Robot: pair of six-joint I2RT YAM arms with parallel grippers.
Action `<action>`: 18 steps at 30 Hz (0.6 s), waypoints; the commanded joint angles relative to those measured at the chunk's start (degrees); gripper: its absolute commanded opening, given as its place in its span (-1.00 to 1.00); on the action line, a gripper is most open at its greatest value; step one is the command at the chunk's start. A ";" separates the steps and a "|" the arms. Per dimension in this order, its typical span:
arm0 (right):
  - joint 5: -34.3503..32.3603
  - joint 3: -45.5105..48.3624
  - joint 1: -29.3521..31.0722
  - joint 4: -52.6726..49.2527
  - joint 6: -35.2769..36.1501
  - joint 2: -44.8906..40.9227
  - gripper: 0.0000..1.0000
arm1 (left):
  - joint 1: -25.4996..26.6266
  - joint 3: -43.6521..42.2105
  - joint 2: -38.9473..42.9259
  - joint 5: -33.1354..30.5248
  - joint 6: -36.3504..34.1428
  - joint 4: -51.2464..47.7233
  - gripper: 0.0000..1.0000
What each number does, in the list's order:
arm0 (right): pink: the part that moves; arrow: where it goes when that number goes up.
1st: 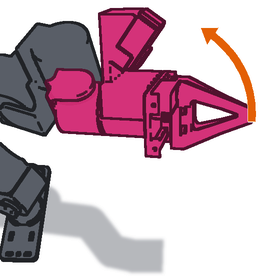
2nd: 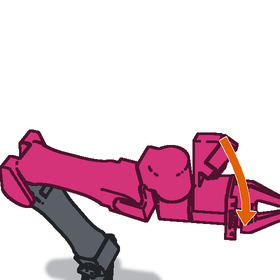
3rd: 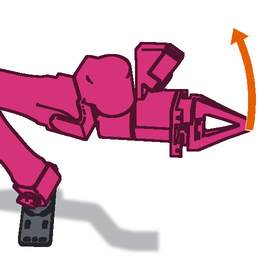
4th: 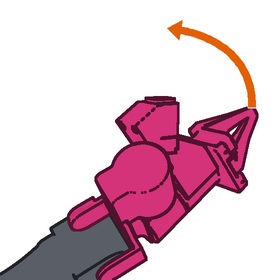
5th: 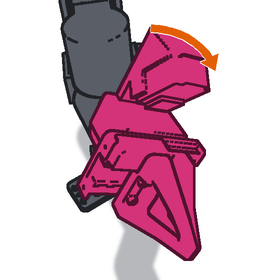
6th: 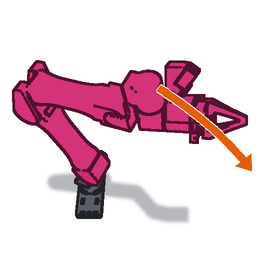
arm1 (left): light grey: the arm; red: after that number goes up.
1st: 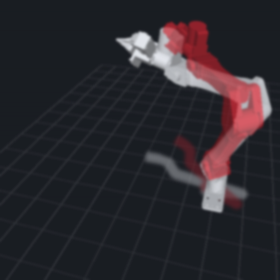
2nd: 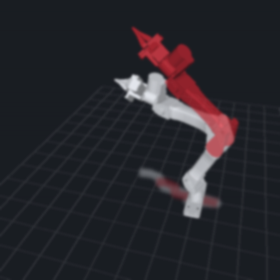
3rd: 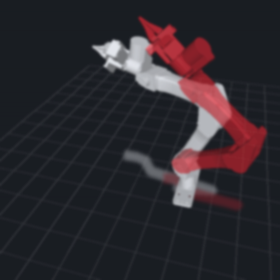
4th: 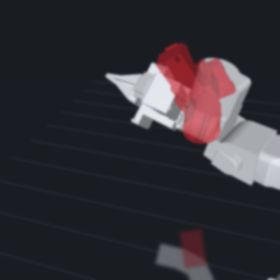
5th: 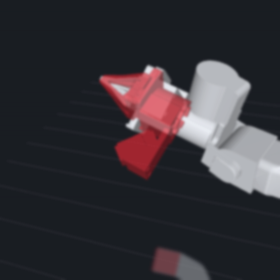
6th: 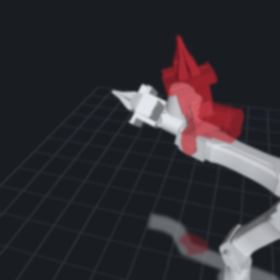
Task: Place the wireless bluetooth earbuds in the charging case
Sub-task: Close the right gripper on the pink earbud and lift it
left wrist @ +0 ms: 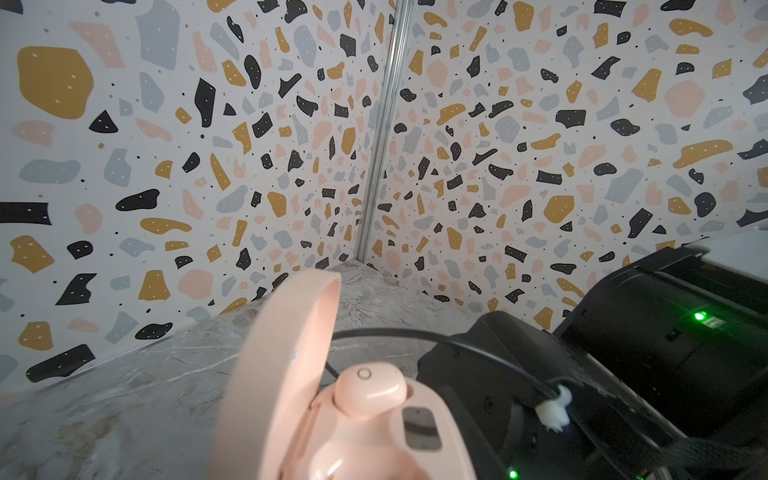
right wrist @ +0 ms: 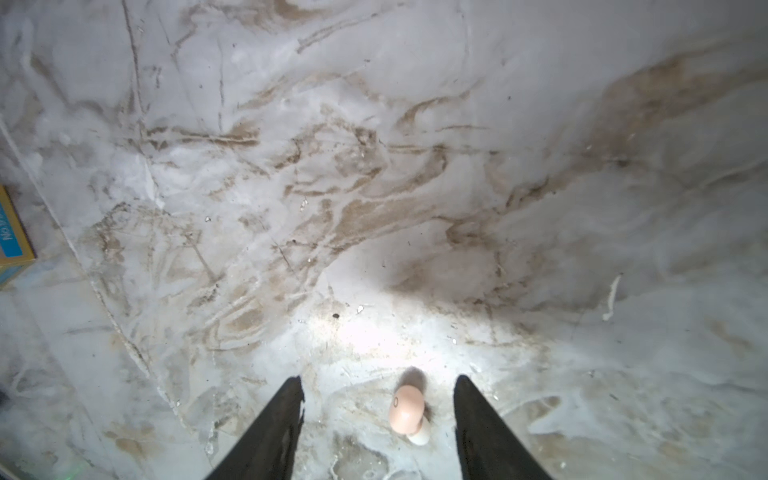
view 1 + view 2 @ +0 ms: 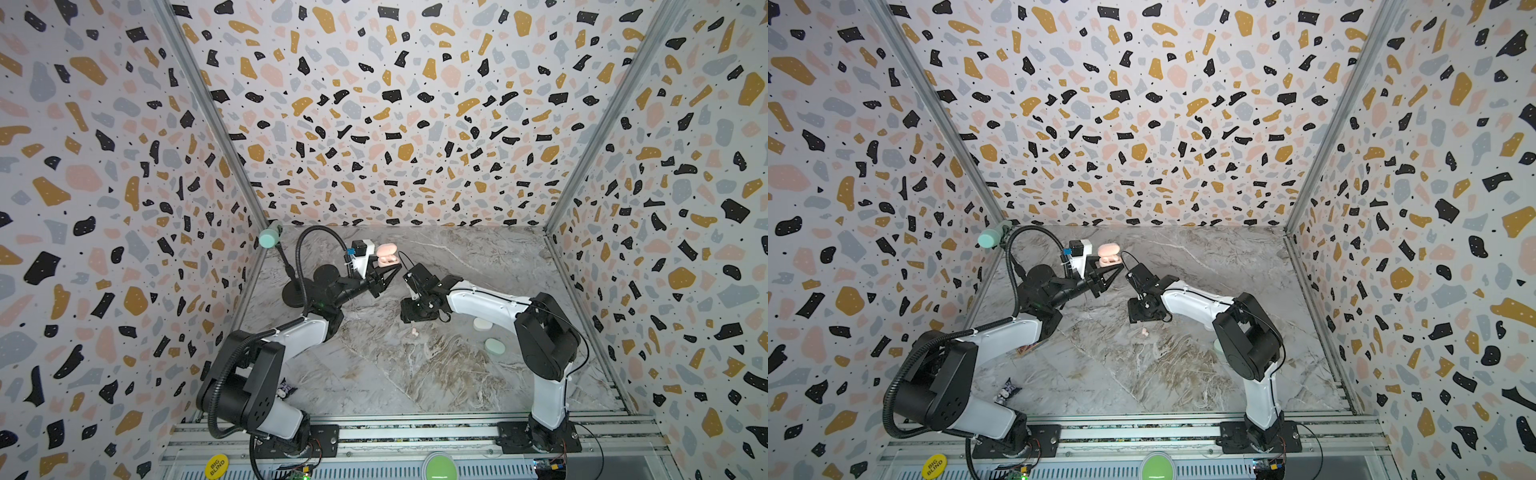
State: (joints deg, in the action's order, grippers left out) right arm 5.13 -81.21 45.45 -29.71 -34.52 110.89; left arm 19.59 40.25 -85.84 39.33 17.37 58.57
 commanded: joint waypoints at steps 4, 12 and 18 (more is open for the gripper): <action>-1.35 -0.88 0.69 -6.69 -2.27 1.48 -0.19 | -0.25 0.75 0.41 0.55 0.58 4.34 -0.88; -2.26 -1.14 2.01 -6.41 -4.45 3.17 -0.32 | -0.25 0.44 0.45 0.57 0.79 4.72 -0.88; -3.10 -0.78 2.36 -7.03 -4.58 3.98 -0.32 | -0.26 0.37 0.53 0.66 0.96 4.94 -0.88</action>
State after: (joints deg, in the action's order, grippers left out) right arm 3.40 -81.34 47.37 -34.46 -38.46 114.61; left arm 19.55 40.25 -85.84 39.38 17.85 59.07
